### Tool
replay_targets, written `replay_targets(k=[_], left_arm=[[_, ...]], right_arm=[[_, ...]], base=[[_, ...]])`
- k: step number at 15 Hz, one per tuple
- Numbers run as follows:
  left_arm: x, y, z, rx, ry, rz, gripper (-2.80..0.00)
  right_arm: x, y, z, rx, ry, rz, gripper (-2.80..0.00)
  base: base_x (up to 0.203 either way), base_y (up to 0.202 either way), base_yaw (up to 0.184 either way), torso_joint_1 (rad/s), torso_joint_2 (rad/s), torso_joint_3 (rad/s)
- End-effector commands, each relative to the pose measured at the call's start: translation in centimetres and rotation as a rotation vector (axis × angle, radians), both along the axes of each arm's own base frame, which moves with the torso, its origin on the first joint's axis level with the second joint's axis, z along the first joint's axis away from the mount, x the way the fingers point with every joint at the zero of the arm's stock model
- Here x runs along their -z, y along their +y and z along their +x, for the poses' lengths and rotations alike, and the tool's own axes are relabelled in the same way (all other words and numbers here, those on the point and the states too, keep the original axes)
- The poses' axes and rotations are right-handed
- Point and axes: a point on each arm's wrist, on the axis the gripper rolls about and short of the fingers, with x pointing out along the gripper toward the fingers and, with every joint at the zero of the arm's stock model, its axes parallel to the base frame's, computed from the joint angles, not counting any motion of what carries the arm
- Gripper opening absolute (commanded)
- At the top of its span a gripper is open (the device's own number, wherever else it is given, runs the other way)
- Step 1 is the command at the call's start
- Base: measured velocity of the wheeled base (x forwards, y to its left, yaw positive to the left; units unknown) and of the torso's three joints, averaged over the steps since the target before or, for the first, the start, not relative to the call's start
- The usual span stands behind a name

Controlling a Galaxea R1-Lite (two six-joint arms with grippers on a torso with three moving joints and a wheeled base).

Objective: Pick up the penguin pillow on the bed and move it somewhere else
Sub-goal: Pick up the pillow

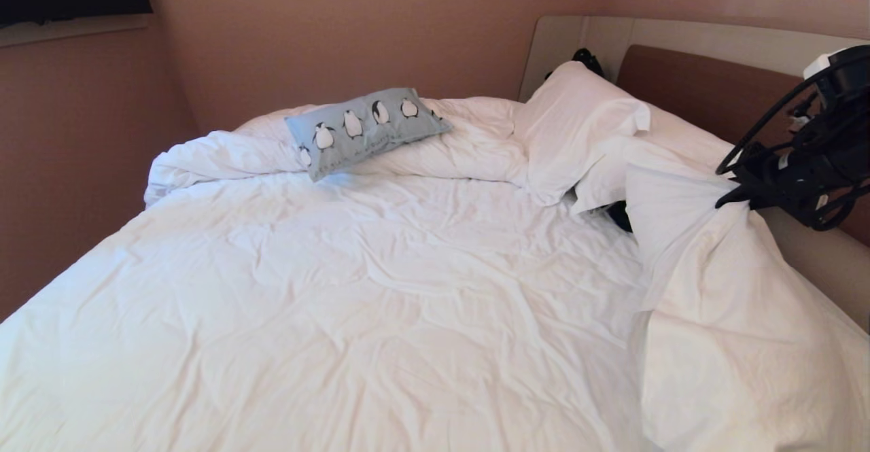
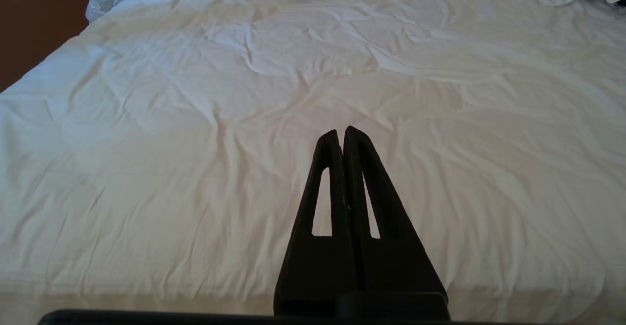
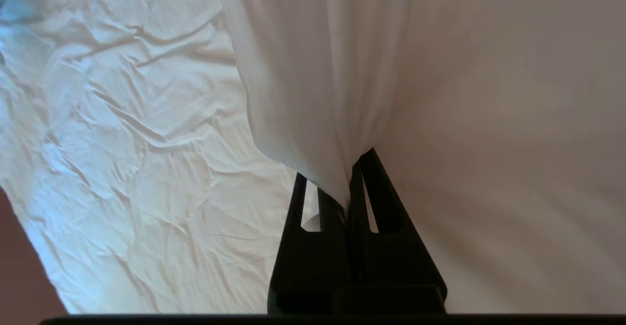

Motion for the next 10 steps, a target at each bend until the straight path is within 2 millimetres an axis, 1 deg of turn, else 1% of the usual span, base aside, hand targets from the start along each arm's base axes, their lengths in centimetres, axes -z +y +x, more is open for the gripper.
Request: replay_targets(k=[1,5,8,10], left_arm=[[0.0,0.0,0.0,-0.001,0.0,-0.001,-2.8],[0.0,0.0,0.0,-0.001,0.0,-0.001,-2.8],[0.0,0.0,0.0,0.0,0.002,0.0,-2.8],[0.0,0.0,0.0,-0.001,0.002,0.0,-2.8]], right_arm=[[-0.1,0.1,0.0,0.018,0.006,0.04,-2.8],[-0.9,0.5,-1.1,-0.056,-0.007,0.114,-2.8],[-0.8,1.2,-1.1,-0.083,0.01,0.122,-2.8],[-0.4,2.3,-0.9,-0.107,0.036,0.142,-2.8]], base=[[0.0,0.0,0.0,0.0,0.0,0.0],[0.0,0.0,0.0,0.0,0.0,0.0],[0.0,0.0,0.0,0.0,0.0,0.0],[0.0,0.0,0.0,0.0,0.0,0.0]])
